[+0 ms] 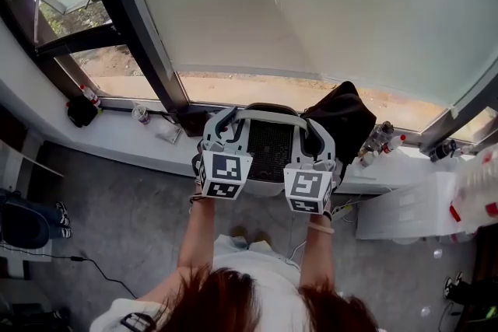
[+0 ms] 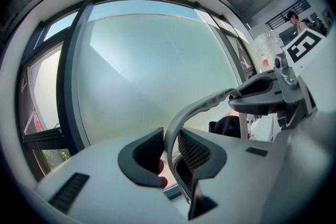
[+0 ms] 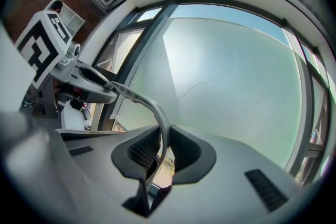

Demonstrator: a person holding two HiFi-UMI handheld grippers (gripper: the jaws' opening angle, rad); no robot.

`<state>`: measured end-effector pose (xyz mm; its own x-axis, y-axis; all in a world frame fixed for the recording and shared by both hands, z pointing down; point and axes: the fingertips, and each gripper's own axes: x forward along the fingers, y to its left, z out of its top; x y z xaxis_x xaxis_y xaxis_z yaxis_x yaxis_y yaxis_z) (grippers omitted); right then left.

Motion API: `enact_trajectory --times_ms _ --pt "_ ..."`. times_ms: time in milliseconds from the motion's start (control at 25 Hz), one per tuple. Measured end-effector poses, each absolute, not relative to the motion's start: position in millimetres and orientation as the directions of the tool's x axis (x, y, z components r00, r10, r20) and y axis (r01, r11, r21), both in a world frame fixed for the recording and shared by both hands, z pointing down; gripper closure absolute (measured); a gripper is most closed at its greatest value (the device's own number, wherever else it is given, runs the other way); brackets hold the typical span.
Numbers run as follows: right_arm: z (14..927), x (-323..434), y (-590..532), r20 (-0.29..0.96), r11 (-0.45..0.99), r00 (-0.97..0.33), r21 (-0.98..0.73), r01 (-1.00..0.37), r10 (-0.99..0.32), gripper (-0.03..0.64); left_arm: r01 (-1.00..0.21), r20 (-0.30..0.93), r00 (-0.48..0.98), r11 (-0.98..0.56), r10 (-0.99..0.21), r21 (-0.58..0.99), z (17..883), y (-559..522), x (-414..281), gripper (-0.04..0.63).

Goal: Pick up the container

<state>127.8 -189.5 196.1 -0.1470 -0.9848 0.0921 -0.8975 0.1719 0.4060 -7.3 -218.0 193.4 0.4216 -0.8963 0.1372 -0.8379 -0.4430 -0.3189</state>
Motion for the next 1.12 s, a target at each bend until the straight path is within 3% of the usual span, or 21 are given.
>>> enact_trajectory --times_ms 1120 --pt "127 127 -133 -0.067 0.156 -0.197 0.389 -0.908 -0.978 0.546 -0.842 0.016 0.439 -0.418 -0.898 -0.342 123 -147 -7 0.499"
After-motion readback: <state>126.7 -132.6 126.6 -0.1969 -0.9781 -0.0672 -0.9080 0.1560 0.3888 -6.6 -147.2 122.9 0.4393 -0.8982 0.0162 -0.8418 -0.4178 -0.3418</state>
